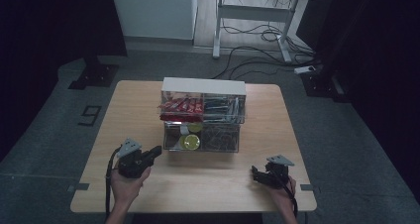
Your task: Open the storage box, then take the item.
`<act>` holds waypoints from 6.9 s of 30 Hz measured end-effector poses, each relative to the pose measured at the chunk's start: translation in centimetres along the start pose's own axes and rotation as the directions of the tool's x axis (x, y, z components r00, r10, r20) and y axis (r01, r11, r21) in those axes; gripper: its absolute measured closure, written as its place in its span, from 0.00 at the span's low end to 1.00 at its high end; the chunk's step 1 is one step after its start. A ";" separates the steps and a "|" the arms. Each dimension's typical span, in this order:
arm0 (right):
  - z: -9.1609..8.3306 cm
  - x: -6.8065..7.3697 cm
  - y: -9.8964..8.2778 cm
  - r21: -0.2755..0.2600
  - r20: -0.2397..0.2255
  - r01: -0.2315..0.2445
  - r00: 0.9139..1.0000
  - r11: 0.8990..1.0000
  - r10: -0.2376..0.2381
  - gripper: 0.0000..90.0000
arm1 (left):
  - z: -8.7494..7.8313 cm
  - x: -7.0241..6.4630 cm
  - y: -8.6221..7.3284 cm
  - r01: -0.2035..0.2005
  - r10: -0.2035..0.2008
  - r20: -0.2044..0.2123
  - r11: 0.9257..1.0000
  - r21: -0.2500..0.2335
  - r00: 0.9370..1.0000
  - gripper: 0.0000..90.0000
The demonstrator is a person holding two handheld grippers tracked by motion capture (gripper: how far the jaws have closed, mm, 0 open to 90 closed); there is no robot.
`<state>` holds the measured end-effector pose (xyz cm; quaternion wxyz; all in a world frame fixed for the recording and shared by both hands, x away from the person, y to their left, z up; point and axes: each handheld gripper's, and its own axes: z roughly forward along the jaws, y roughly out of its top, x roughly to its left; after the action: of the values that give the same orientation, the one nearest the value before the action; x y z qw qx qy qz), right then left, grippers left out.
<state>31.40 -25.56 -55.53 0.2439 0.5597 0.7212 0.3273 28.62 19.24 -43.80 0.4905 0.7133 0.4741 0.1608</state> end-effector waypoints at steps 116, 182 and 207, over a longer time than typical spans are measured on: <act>0.0 0.0 0.0 0.000 0.002 0.003 1.000 1.000 -0.003 0.19 | 2.8 -2.8 11.3 -0.054 0.055 0.087 0.998 -0.014 0.995 1.00; -5.5 1.8 5.1 -0.222 -0.106 -0.016 0.994 0.975 -0.008 0.40 | 2.8 -2.3 13.9 -0.039 0.043 0.088 0.998 -0.039 0.995 1.00; -9.7 4.5 12.3 -0.337 -0.228 0.009 0.969 0.942 -0.091 0.49 | 2.8 -2.4 14.1 -0.045 0.047 0.087 0.999 -0.031 0.995 1.00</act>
<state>31.26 -21.19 -39.84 0.2540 0.4481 0.6937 0.5034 36.63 14.73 -32.50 0.5172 0.7232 0.4333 0.1474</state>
